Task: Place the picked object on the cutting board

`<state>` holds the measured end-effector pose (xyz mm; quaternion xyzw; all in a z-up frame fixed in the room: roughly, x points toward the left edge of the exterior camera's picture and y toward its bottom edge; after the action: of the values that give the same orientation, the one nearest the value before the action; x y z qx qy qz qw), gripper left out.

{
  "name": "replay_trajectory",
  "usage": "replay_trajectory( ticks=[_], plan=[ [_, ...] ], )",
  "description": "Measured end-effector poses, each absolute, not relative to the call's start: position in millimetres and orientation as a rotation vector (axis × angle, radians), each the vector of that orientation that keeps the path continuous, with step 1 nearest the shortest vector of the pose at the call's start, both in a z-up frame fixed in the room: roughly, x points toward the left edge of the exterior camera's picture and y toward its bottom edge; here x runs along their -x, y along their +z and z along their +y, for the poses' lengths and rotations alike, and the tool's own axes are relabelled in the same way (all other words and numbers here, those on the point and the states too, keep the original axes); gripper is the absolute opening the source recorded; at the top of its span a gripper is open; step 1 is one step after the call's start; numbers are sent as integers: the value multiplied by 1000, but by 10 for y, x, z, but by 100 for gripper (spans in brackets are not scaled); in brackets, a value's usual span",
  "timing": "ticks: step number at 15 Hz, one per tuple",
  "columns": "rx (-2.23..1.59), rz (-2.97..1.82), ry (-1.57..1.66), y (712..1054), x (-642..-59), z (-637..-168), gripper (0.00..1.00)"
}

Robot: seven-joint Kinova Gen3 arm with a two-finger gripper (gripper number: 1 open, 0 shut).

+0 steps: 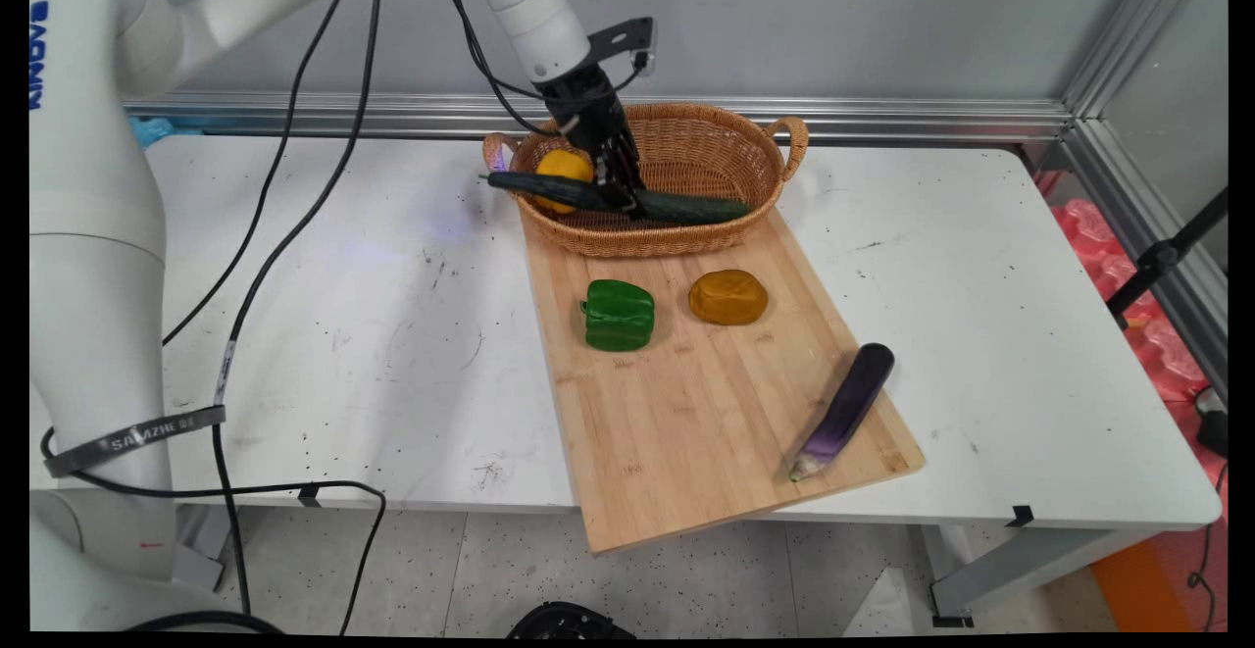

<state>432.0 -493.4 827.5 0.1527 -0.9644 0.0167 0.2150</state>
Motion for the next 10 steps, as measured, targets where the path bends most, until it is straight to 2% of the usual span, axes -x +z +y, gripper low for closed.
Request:
replay_trajectory(
  ticks=[10],
  plan=[
    [-518, -2628, 179, 9093, -4487, -4461, 0]
  ],
)
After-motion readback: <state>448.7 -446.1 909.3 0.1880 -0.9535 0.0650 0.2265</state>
